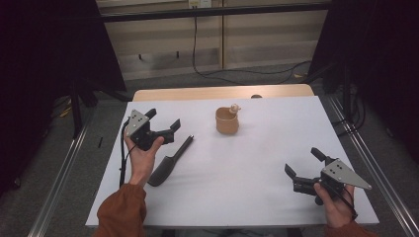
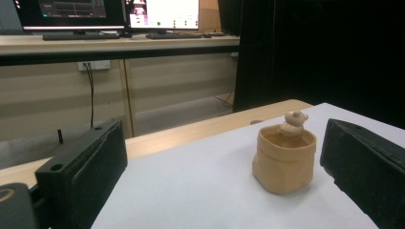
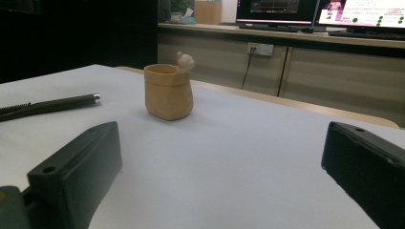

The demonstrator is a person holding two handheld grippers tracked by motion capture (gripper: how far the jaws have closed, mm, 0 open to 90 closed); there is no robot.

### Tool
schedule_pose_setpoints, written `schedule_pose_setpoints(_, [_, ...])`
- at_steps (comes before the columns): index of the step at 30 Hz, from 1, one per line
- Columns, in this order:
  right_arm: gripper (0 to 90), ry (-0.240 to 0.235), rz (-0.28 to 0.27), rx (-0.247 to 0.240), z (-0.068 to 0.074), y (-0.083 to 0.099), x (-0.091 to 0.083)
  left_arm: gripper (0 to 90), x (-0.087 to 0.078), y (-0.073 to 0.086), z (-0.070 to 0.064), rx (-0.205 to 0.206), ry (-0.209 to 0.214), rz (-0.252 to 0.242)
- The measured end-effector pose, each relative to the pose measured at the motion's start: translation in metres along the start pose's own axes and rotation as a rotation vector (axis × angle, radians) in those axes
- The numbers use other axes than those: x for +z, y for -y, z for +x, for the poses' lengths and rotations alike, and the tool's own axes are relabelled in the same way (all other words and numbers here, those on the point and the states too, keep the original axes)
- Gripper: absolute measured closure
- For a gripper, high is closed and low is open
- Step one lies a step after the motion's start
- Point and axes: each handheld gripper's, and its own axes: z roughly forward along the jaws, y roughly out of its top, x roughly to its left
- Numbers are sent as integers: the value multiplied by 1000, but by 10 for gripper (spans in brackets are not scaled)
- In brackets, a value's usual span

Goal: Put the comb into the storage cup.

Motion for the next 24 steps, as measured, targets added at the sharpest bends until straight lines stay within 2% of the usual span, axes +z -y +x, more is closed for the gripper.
schedule_pose_setpoints(2, [0,-1,-1,1,0,0,0,30,1,-4,-1,-26,12,-21])
schedule_pose_setpoints(4, [0,-2,2,8,0,0,0,25,2,-6,0,-2,8,-14])
schedule_pose_setpoints(6, [0,-3,-1,4,0,0,0,15,2,-7,1,-14,5,-8])
schedule_pose_setpoints(8, [0,-3,-1,3,0,0,0,13,2,-6,4,-15,9,19])
schedule_pose_setpoints(10, [0,-5,0,1,0,0,0,13,3,-5,8,-12,31,59])
schedule_pose_setpoints(12, [0,-4,0,0,0,0,0,23,4,-4,10,-32,55,83])
schedule_pose_setpoints(14, [0,-7,-1,-3,0,0,0,25,4,-4,10,-33,50,95])
schedule_pose_setpoints(15, [0,-7,0,0,0,0,0,26,4,-5,10,-17,48,103])
schedule_pose_setpoints(16, [0,-8,0,0,0,0,0,31,5,-5,11,-10,58,115])
schedule_pose_setpoints(18, [0,-10,2,-3,0,0,0,48,5,-6,12,-22,90,142])
schedule_pose_setpoints(21, [0,-13,2,-2,0,0,0,50,8,-6,14,-31,156,224])
schedule_pose_setpoints(23, [0,-15,2,-1,1,1,0,49,10,-6,13,-14,164,262])
schedule_pose_setpoints(24, [0,-14,2,-3,1,0,0,50,11,-6,13,-17,182,277])
